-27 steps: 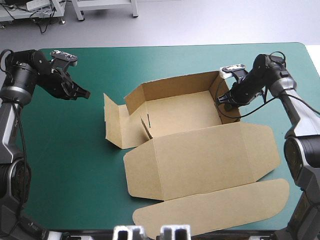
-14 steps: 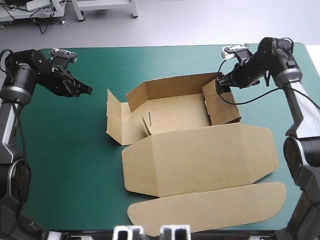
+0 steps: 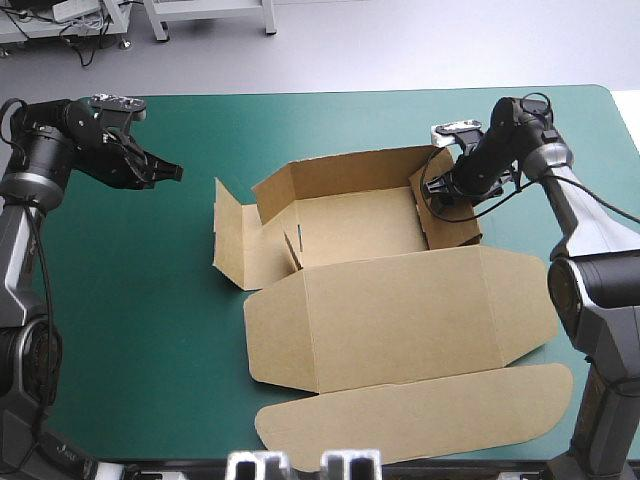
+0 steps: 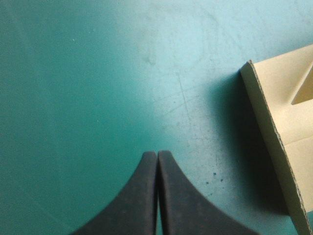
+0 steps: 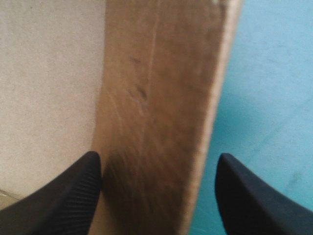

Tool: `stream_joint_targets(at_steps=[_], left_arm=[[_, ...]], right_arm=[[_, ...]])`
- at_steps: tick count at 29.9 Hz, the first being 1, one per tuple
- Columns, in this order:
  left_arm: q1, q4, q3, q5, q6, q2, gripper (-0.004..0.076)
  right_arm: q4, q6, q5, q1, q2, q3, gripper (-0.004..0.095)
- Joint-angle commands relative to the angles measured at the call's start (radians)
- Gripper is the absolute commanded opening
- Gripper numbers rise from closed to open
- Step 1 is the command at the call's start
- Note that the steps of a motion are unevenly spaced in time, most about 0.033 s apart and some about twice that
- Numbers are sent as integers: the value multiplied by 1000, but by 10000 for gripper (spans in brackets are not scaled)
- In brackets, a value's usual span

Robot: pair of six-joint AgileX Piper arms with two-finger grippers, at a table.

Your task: Fold the box

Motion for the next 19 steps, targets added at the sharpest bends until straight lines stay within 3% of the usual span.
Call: stream_joint_targets(at_steps=[1, 7, 12, 19], left_arm=[[1, -22, -28, 8, -12, -42, -10], [1, -79, -28, 74, 0, -42, -10], [3, -24, -28, 34, -43, -42, -10], [3, 55, -28, 31, -84, -42, -10]], right_arm=[[19, 3, 16, 3, -41, -21, 408], [19, -21, 16, 3, -41, -32, -19], [80, -40, 16, -28, -54, -45, -20], [353, -147, 16, -188, -161, -47, -20]])
